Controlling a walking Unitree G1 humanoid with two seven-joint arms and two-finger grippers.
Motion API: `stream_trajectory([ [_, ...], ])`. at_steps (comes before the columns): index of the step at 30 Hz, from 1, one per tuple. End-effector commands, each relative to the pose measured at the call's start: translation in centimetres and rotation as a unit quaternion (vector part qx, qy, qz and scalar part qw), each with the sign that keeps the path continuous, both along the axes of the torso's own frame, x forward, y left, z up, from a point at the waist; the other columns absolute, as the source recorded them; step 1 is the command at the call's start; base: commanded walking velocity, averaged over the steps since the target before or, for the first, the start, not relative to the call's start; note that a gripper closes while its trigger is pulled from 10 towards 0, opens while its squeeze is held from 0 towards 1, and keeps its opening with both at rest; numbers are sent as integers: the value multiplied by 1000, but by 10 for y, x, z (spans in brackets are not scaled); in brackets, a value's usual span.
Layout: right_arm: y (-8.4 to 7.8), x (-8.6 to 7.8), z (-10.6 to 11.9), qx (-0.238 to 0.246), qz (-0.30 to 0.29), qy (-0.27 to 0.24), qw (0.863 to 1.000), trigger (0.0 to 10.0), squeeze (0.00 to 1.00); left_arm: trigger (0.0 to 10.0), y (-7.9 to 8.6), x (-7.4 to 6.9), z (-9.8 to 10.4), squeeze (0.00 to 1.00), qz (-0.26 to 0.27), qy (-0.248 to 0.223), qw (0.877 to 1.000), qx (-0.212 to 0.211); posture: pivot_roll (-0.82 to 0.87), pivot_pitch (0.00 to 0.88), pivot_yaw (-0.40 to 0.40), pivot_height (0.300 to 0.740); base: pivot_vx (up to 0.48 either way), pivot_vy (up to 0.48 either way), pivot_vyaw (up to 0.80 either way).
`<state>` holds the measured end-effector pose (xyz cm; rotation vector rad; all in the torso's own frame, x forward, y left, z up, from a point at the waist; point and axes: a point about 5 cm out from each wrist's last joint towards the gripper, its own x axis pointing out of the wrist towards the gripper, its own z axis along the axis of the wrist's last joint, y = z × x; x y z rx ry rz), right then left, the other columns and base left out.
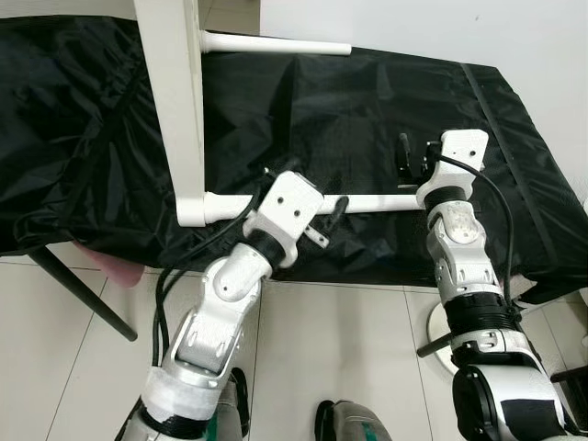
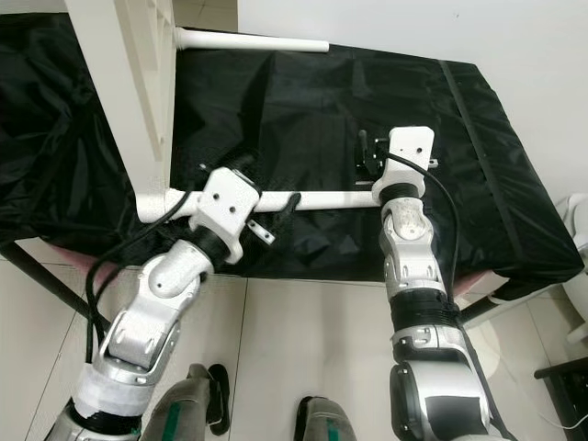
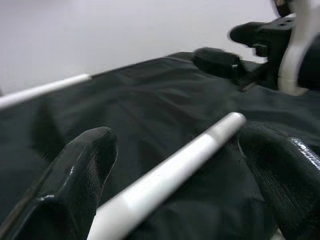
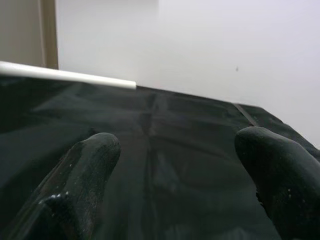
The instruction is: Building children table
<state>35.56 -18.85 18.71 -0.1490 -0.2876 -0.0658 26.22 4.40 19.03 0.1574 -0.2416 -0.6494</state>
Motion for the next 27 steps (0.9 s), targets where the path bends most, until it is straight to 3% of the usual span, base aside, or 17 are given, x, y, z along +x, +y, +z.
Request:
stream_trajectory([
  [1, -6, -2, -1, 2, -11, 2, 1000, 10000, 0, 10000, 0, 0, -9, 0, -14, 43, 999, -20, 7, 102, 0, 740, 0, 0, 0],
  [2, -7, -4, -1, 3, -15, -2, 1000, 10000, 0, 10000, 3, 3, -17, 0, -17, 85, 995, -47, 7, 102, 0, 740, 0, 0, 0],
  [7, -11, -7, 5, 4, -26, -15, 1000, 10000, 0, 10000, 6, 10, -24, 0, 7, 123, 991, -60, -5, 108, 8, 740, 0, 0, 0],
  [9, -8, -14, 12, -6, 6, -31, 999, 10000, 0, 10000, 8, 19, -30, 0, 40, 167, 982, -76, 0, 114, 21, 740, 0, 0, 0],
  [12, -5, -20, 13, -24, 24, -37, 999, 10000, 0, 10000, 9, 25, -32, 0, 61, 188, 976, -92, 5, 113, 27, 740, 0, 0, 0],
  [21, -5, -31, 22, -48, 50, -64, 996, 10000, 0, 10000, 16, 41, -24, 0, 91, 200, 968, -126, 10, 91, 18, 740, 0, 0, 0],
  [24, -3, -33, 26, -58, 57, -70, 994, 10000, 0, 10000, 18, 43, -23, 0, 100, 194, 969, -112, 9, 88, 17, 740, 0, 0, 0],
  [26, 0, -40, 40, -112, 57, -99, 987, 10000, 0, 10000, 18, 46, -28, 0, 107, 202, 968, -102, -16, 78, 10, 740, 0, 0, 0],
  [27, 0, -40, 40, -112, 57, -99, 987, 10000, 0, 10000, 18, 46, -28, 0, 107, 202, 968, -102, -16, 78, 10, 740, 0, 0, 0],
])
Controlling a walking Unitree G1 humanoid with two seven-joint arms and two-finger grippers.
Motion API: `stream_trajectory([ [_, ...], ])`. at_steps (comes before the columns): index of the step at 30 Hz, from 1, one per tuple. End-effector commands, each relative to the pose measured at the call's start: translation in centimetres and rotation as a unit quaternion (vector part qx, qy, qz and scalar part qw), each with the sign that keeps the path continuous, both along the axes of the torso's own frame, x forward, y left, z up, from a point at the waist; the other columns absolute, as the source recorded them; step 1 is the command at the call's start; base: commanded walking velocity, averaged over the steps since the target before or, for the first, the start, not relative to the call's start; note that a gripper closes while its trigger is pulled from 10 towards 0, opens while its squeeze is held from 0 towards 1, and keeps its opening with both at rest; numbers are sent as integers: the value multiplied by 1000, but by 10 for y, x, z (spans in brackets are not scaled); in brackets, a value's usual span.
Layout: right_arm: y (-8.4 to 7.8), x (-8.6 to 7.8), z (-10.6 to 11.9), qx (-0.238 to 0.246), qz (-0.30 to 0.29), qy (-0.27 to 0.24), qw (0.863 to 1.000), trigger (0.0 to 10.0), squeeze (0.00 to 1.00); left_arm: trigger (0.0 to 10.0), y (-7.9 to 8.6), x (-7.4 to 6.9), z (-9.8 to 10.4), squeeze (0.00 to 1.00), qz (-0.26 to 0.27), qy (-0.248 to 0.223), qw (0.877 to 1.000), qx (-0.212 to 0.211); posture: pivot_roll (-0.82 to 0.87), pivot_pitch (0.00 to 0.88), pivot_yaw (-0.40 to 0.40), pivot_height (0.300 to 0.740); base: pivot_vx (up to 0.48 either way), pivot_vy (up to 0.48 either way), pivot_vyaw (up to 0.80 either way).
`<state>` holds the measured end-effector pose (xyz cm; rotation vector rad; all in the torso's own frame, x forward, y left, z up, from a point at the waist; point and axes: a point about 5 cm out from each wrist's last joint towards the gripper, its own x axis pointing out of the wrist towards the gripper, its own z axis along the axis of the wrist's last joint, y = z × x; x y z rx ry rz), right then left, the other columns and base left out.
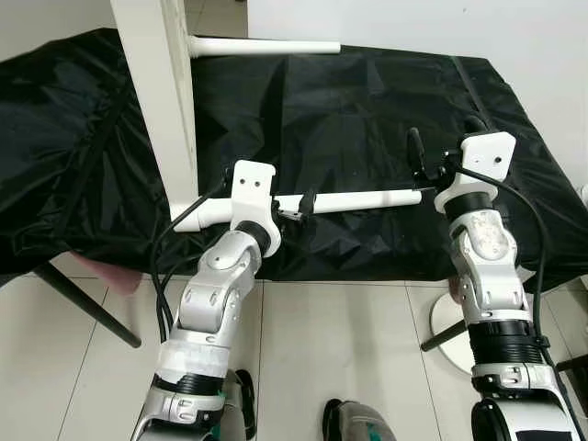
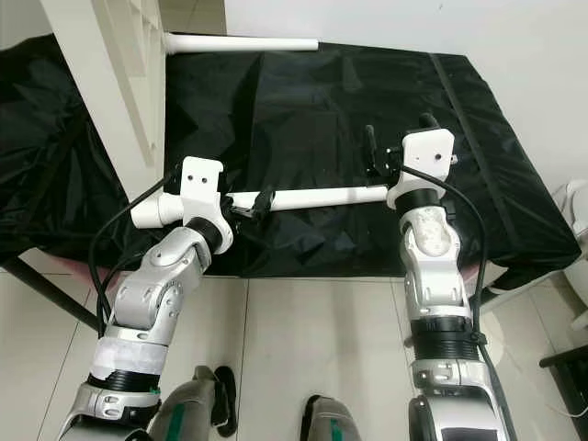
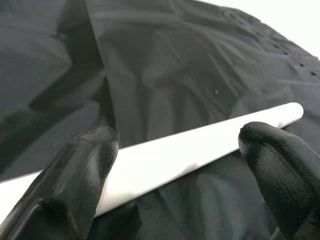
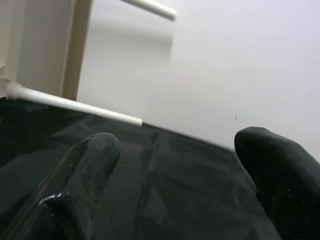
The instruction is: Building children table
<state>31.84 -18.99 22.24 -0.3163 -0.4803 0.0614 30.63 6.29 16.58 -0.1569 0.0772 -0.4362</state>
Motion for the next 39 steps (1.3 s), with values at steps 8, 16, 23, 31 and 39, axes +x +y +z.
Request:
stream_trajectory([
  [8, -4, -17, 30, -68, -87, -110, 988, 10000, 0, 10000, -11, 5, -11, 0, 11, 37, 999, -13, -32, 65, -11, 740, 0, 0, 0],
  [16, 11, -17, 52, -113, -139, -186, 966, 10000, 0, 10000, -11, 13, -3, 0, 24, 21, 999, -15, -25, 31, -23, 740, 0, 0, 0],
  [23, 30, -9, 81, -147, -113, -251, 950, 10000, 0, 10000, -3, 21, 4, 0, 42, 4, 999, -11, -18, 16, -29, 740, 0, 0, 0],
  [31, 46, 4, 99, -186, -76, -267, 942, 10000, 0, 10000, -4, 21, 5, 0, 38, -3, 999, -10, -7, 22, -36, 740, 0, 0, 0],
  [39, 61, 18, 124, -262, -26, -277, 924, 10000, 0, 10000, -11, 24, 18, 0, 47, -23, 998, -20, 1, 50, -45, 740, 0, 0, 0],
])
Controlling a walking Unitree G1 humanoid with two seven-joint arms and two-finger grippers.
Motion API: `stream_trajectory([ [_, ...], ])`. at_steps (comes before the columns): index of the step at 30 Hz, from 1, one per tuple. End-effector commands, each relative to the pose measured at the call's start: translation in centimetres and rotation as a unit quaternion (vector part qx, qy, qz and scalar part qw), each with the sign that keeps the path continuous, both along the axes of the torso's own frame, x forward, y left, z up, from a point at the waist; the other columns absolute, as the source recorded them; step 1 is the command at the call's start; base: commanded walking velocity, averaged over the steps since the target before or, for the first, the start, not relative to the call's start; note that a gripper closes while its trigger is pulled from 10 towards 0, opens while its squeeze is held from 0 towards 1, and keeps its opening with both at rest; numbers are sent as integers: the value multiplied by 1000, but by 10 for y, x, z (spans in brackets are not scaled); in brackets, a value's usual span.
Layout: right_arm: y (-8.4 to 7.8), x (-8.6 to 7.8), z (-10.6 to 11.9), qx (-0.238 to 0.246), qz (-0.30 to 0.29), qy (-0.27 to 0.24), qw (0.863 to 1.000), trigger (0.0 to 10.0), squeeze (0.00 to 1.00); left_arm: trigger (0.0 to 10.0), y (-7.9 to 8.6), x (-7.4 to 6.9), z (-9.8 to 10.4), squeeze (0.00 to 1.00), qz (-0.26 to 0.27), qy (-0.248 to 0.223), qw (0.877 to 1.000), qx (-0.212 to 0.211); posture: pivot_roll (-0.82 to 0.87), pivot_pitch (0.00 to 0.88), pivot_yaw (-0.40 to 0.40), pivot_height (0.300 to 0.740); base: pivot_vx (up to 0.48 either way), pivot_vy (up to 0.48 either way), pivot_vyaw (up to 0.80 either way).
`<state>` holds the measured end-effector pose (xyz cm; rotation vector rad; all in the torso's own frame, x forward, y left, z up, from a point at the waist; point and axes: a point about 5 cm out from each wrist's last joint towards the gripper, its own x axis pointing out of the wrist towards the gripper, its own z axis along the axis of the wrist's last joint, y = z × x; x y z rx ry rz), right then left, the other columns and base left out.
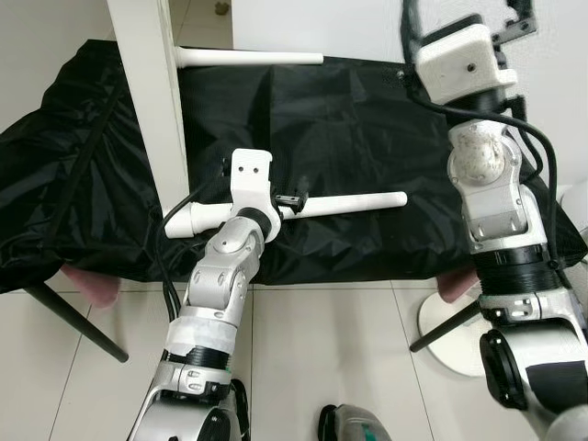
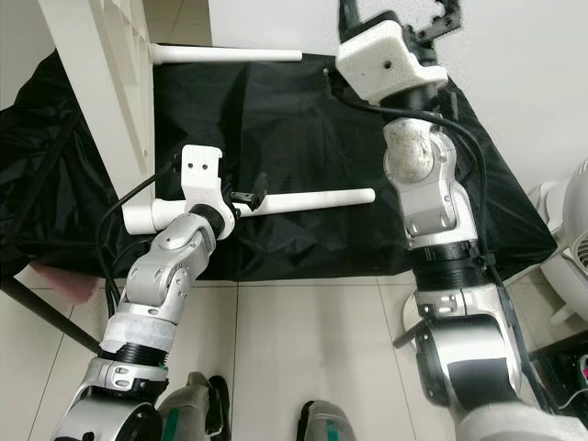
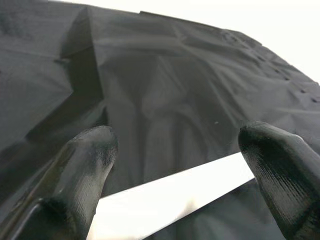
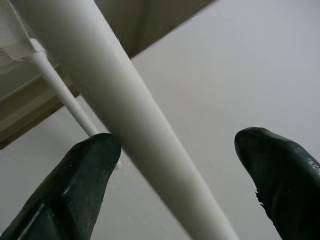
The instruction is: Building children table
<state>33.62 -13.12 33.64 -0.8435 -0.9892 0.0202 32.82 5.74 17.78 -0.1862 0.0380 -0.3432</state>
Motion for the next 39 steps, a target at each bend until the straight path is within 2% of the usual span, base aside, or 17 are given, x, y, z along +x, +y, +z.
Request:
stream_trajectory([
  [1, 2, 1, 10, -25, 7, -12, 1000, 10000, 0, 10000, -6, 2, 6, 0, -1, -11, 1000, -3, 1, 50, -45, 740, 0, 0, 0],
  [6, 4, 4, 18, -52, 12, -9, 999, 10000, 0, 10000, -8, 3, 10, 0, 2, -16, 1000, -6, -2, 55, -45, 740, 0, 0, 0],
  [9, 4, 8, 36, -91, 14, -9, 996, 10000, 0, 10000, -8, 5, 12, 0, 4, -16, 1000, -9, -31, 67, -39, 740, 0, 0, 0],
  [16, 3, 10, 44, -113, 13, -2, 993, 10000, 0, 10000, -9, 6, 13, 0, 3, -17, 1000, -10, -31, 67, -39, 740, 0, 0, 0],
  [18, 1, 11, 49, -127, 10, 7, 992, 10000, 0, 10000, -10, 6, 14, 0, 3, -18, 1000, -12, -45, 73, -35, 740, 0, 0, 0],
  [20, -1, 17, 56, -157, 11, 42, 987, 10000, 0, 10000, -11, 8, 17, 0, 2, -22, 1000, -14, -59, 81, -32, 740, 0, 0, 0],
  [23, -1, 18, 57, -172, 11, 56, 983, 10000, 0, 10000, -12, 8, 18, 0, 2, -23, 1000, -15, -58, 81, -34, 740, 0, 0, 0],
  [24, -2, 22, 54, -181, 12, 76, 981, 10000, 0, 10000, -13, 8, 20, 0, 2, -26, 1000, -16, -53, 80, -38, 740, 0, 0, 0],
  [32, -4, 34, 38, -213, 0, 134, 968, 10000, 0, 10000, -14, 9, 24, 0, 4, -33, 999, -19, -50, 73, -33, 740, 0, 0, 0],
  [39, -5, 38, 39, -225, -6, 146, 963, 10000, 0, 10000, -13, 10, 27, 0, 5, -38, 999, -19, -48, 77, -34, 740, 0, 0, 0],
])
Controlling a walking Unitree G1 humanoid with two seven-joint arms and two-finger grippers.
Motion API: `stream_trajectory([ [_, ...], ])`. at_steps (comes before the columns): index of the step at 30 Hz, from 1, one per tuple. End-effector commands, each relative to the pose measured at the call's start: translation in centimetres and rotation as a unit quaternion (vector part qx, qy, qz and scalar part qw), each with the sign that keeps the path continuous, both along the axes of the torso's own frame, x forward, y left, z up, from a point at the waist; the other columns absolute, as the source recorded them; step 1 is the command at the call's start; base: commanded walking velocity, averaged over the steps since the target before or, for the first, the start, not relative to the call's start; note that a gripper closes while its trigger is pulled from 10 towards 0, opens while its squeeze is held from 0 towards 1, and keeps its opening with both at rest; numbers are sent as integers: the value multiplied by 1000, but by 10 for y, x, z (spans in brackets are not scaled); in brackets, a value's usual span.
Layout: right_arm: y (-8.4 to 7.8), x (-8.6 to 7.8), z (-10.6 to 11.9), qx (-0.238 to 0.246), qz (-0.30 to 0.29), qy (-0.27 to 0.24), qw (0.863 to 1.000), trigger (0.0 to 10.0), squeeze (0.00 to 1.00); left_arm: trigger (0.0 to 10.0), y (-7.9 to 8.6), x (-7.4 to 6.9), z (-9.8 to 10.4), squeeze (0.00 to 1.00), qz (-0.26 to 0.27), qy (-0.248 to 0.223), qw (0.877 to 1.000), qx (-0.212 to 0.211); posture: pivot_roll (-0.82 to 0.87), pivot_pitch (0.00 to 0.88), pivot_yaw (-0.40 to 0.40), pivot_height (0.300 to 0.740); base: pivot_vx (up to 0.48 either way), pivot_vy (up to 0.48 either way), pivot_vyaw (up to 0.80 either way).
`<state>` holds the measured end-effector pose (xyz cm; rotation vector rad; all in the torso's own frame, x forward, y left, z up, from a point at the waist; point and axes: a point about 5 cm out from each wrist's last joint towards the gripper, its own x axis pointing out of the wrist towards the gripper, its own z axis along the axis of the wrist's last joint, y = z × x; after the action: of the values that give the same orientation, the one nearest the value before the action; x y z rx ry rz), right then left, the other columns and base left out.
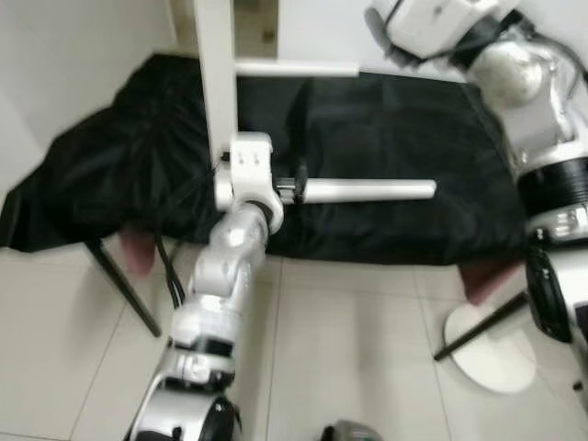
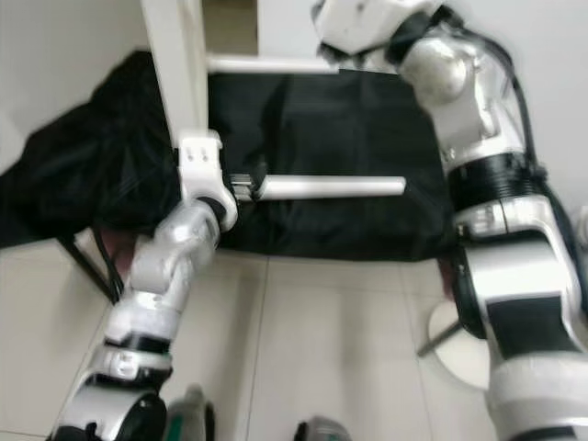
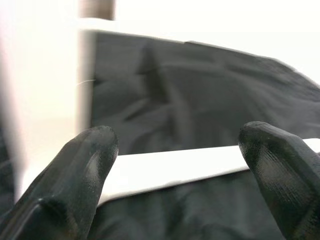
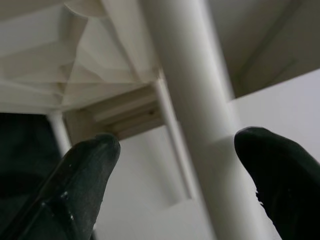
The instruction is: Building children table
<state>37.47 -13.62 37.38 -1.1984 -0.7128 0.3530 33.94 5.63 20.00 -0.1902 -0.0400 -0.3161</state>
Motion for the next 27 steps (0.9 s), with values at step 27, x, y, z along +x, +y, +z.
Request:
stream_trajectory([
  [27, -4, 1, 5, 5, -1, -5, 1000, 10000, 0, 10000, -13, -4, 7, 0, -8, -17, 1000, -2, -32, 73, -33, 740, 0, 0, 0],
])
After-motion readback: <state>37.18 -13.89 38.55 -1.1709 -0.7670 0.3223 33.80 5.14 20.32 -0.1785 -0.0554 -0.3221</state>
